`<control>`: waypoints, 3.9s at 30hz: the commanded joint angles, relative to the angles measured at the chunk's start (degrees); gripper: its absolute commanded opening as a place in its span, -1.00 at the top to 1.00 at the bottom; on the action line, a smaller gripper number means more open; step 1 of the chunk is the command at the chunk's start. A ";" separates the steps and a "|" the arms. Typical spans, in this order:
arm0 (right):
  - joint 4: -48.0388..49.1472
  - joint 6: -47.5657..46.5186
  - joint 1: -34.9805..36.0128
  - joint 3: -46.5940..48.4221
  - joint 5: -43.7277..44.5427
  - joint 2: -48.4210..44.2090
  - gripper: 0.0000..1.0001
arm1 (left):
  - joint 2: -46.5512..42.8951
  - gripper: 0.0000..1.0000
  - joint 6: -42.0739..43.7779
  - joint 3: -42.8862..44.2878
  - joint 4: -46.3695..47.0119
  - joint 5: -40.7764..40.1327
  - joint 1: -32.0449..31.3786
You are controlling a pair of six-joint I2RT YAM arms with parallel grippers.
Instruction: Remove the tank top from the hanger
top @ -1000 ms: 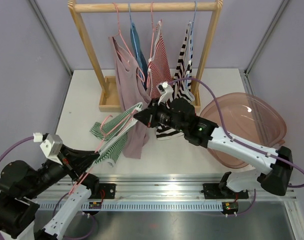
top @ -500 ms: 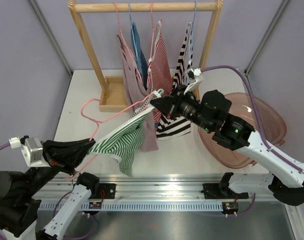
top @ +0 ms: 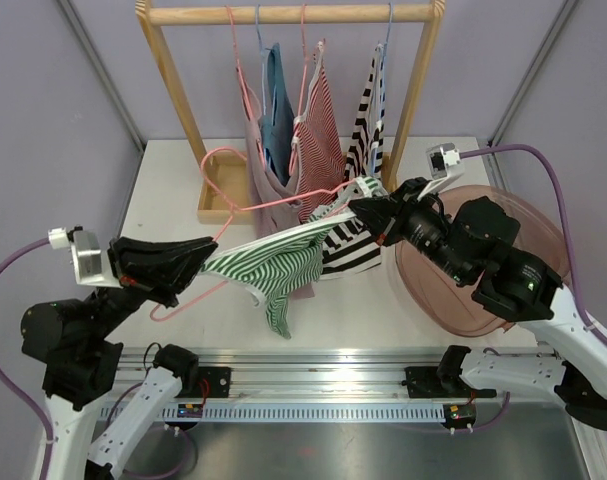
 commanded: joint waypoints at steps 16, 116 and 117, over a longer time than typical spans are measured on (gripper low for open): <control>-5.17 -12.32 -1.57 8.54 22.68 6.53 1.00 | -4.68 1.00 5.82 -8.45 -0.78 6.95 -0.06; -10.54 -13.29 -12.65 -19.23 -18.27 3.47 -0.99 | 56.75 1.00 4.51 57.10 -22.85 -16.17 17.87; -10.54 -13.29 -12.56 -19.23 -18.36 3.64 -0.99 | 57.19 1.00 4.24 57.45 -22.75 -16.17 17.87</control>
